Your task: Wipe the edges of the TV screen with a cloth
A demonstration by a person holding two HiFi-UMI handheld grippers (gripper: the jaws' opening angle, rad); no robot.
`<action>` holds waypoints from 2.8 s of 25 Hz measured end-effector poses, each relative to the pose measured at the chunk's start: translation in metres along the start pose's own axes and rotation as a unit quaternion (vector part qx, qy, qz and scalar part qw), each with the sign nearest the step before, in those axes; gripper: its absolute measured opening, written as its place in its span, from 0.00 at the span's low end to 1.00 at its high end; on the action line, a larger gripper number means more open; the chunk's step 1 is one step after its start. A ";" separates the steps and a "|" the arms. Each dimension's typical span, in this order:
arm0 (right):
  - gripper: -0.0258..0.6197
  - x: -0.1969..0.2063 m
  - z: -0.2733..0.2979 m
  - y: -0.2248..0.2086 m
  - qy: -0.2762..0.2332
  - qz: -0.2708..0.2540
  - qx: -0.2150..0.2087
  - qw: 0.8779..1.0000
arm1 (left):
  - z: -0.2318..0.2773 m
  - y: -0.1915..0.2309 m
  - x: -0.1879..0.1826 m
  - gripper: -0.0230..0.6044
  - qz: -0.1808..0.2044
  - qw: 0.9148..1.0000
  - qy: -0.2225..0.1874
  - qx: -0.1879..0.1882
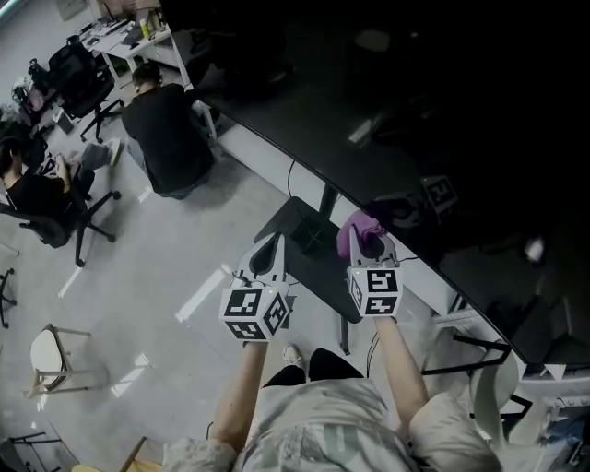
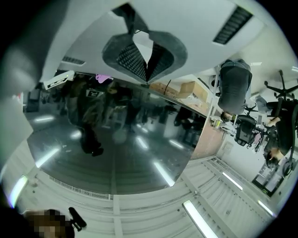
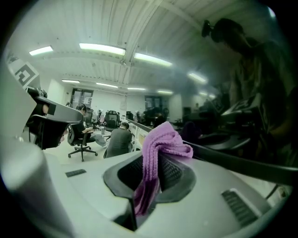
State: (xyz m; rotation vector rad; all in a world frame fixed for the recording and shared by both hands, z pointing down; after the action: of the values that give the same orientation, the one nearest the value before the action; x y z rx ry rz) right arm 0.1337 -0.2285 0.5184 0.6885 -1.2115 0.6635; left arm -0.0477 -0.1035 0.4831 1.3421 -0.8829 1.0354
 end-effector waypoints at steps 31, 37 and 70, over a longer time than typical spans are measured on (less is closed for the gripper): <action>0.13 -0.066 0.256 0.160 -0.044 0.018 -0.050 0.998 | 0.109 0.241 -0.095 0.06 0.035 0.998 -0.037 -0.046; 0.13 -0.089 0.313 0.197 -0.055 0.030 -0.069 0.996 | 0.132 0.298 -0.124 0.06 0.050 0.997 -0.030 -0.051; 0.14 -0.145 0.459 0.333 -0.069 0.057 0.113 0.990 | 0.264 0.504 -0.208 0.06 0.084 0.975 -0.043 0.202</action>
State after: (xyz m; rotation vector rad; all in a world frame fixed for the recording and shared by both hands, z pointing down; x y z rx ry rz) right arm -0.4288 -0.3879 0.5120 0.8710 -1.3214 0.8692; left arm -0.5710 -0.4070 0.4677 1.6823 -0.8905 1.3481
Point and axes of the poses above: the fingertips, and each gripper's own axes: z forward along the fingers, y to its left, x out of its underside, the point moved 6 cm from there along -z, backward along the fingers, and after that the axes turned 4 degrees about x, right-handed, at the moved point
